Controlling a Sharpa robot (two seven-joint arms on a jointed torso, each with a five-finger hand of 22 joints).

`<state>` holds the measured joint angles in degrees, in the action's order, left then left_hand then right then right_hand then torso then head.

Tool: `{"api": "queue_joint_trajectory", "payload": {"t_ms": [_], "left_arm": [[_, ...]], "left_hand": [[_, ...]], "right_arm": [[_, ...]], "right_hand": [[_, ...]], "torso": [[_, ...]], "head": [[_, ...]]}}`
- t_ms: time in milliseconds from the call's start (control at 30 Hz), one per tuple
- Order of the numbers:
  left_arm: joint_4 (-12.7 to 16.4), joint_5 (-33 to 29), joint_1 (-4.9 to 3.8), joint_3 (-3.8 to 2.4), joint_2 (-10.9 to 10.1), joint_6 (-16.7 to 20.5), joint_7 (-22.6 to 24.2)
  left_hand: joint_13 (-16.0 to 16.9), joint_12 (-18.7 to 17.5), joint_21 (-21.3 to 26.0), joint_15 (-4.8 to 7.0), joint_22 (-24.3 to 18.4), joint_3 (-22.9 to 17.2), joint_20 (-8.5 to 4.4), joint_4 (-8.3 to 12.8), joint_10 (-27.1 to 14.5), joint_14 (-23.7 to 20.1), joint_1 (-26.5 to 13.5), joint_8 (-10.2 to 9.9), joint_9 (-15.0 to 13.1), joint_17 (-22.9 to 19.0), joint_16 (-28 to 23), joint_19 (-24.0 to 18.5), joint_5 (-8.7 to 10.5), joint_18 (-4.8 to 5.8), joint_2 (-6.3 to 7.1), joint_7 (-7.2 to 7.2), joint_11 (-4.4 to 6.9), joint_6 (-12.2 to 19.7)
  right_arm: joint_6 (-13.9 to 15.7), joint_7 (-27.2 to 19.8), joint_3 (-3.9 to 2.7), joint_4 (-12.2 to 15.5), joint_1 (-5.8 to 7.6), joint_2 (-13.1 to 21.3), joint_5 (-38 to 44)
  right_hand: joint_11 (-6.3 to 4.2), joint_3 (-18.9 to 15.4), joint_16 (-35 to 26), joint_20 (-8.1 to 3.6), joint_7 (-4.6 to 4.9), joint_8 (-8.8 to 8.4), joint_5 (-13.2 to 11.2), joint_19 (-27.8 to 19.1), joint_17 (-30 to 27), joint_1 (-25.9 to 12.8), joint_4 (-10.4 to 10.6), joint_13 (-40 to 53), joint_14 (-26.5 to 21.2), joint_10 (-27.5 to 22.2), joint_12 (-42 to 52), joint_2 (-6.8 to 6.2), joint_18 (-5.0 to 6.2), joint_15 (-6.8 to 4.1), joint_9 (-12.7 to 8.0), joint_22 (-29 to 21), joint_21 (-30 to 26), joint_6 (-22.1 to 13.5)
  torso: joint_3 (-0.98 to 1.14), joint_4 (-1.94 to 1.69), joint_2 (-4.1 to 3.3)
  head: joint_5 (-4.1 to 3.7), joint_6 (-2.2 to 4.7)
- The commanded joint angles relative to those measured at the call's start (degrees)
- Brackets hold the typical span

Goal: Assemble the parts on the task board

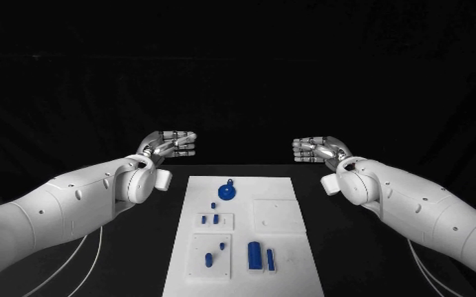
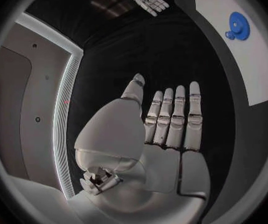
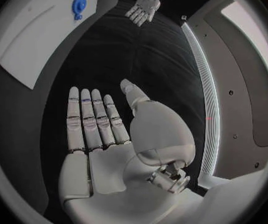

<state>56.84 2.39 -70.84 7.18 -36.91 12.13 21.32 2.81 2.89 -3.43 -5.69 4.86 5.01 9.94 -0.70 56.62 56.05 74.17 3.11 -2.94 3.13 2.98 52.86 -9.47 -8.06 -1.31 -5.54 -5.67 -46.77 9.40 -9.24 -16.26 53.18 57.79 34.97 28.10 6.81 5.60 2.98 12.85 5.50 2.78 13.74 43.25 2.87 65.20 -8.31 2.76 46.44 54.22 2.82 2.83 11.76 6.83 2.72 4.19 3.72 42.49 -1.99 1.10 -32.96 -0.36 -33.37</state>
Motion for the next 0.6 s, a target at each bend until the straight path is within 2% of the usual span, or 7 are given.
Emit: {"api": "queue_joint_trajectory", "payload": {"t_ms": [33,100,133,200,233,433,600], "left_arm": [[0.80,0.14,0.21,-0.15,-0.21,0.60,0.11],[1.85,0.06,0.55,-0.38,-0.46,1.62,0.38],[2.52,0.00,0.77,-0.53,-0.62,2.27,0.55],[4.29,-0.13,1.34,-0.91,-1.03,3.99,1.01],[5.30,-0.21,1.67,-1.13,-1.27,4.97,1.27],[14.78,-0.95,4.74,-3.19,-3.49,14.18,3.72],[24.16,-1.69,7.78,-5.23,-5.68,23.29,6.15]], "left_hand": [[-2.81,-2.89,3.43,5.69,-4.86,-5.01,-9.94,0.70,-56.62,-56.05,-24.22,-3.11,2.94,-3.13,-2.98,-52.86,9.47,8.06,1.31,5.54,5.67,46.77],[-2.81,-2.89,3.43,5.69,-4.86,-5.01,-9.94,0.70,-56.62,-56.05,-27.82,-3.11,2.94,-3.13,-2.98,-52.86,9.47,8.06,1.31,5.54,5.67,46.77],[-2.81,-2.89,3.43,5.69,-4.86,-5.01,-9.94,0.70,-56.62,-56.05,-29.53,-3.11,2.94,-3.13,-2.98,-52.86,9.47,8.06,1.31,5.54,5.67,46.77],[-2.81,-2.89,3.43,5.69,-4.86,-5.01,-9.94,0.70,-56.62,-56.05,-33.37,-3.11,2.94,-3.13,-2.98,-52.86,9.47,8.06,1.31,5.54,5.67,46.77],[-2.81,-2.89,3.43,5.69,-4.86,-5.01,-9.94,0.70,-56.62,-56.05,-74.17,-3.11,2.94,-3.13,-2.98,-52.86,9.47,8.06,1.31,5.54,5.67,46.77],[-2.81,-2.89,3.43,5.69,-4.86,-5.01,-9.94,0.70,-56.62,-56.05,-74.17,-3.11,2.94,-3.13,-2.98,-52.86,9.47,8.06,1.31,5.54,5.67,46.77],[-2.81,-2.89,3.43,5.69,-4.86,-5.01,-9.94,0.70,-56.62,-56.05,-74.17,-3.11,2.94,-3.13,-2.98,-52.86,9.47,8.06,1.31,5.54,5.67,46.77]], "right_arm": [[0.62,0.10,0.32,0.82,0.01,0.24,0.18],[1.62,-0.51,0.79,1.88,0.08,0.52,-0.65],[2.26,-0.89,1.09,2.55,0.12,0.70,-1.18],[3.94,-1.91,1.87,4.31,0.24,1.17,-2.57],[4.90,-2.49,2.32,5.33,0.31,1.43,-3.36],[13.88,-7.93,6.52,14.80,0.93,3.93,-10.82],[23.29,-13.63,10.92,24.72,1.58,6.54,-18.62]], "right_hand": [[-6.81,-5.60,-2.98,-12.85,-5.50,-2.78,-13.74,-43.25,-2.87,-21.18,8.31,-2.76,-46.44,-54.22,-2.82,-2.83,-11.76,-6.83,-2.72,-4.19,-3.72,-42.49],[-6.81,-5.60,-2.98,-12.85,-5.50,-2.78,-13.74,-43.25,-2.87,-24.47,8.31,-2.76,-46.44,-54.22,-2.82,-2.83,-11.76,-6.83,-2.72,-4.19,-3.72,-42.49],[-6.81,-5.60,-2.98,-12.85,-5.50,-2.78,-13.74,-43.25,-2.87,-65.20,8.31,-2.76,-46.44,-54.22,-2.82,-2.83,-11.76,-6.83,-2.72,-4.19,-3.72,-42.49],[-6.81,-5.60,-2.98,-12.85,-5.50,-2.78,-13.74,-43.25,-2.87,-65.20,8.31,-2.76,-46.44,-54.22,-2.82,-2.83,-11.76,-6.83,-2.72,-4.19,-3.72,-42.49],[-6.81,-5.60,-2.98,-12.85,-5.50,-2.78,-13.74,-43.25,-2.87,-65.20,8.31,-2.76,-46.44,-54.22,-2.82,-2.83,-11.76,-6.83,-2.72,-4.19,-3.72,-42.49],[-6.81,-5.60,-2.98,-12.85,-5.50,-2.78,-13.74,-43.25,-2.87,-65.20,8.31,-2.76,-46.44,-54.22,-2.82,-2.83,-11.76,-6.83,-2.72,-4.19,-3.72,-42.49],[-6.81,-5.60,-2.98,-12.85,-5.50,-2.78,-13.74,-43.25,-2.87,-65.20,8.31,-2.76,-46.44,-54.22,-2.82,-2.83,-11.76,-6.83,-2.72,-4.19,-3.72,-42.49]], "torso": [[0.31,-0.16,0.28],[0.83,-0.45,0.74],[1.15,-0.63,1.03],[1.67,-0.92,1.49],[1.83,-1.01,1.63],[1.99,-1.10,1.78],[1.99,-1.10,1.78]], "head": [[0.05,-0.41],[0.15,-0.59],[0.21,-0.71],[0.30,-0.89],[0.33,-0.95],[0.36,-1.01],[0.36,-1.01]]}}
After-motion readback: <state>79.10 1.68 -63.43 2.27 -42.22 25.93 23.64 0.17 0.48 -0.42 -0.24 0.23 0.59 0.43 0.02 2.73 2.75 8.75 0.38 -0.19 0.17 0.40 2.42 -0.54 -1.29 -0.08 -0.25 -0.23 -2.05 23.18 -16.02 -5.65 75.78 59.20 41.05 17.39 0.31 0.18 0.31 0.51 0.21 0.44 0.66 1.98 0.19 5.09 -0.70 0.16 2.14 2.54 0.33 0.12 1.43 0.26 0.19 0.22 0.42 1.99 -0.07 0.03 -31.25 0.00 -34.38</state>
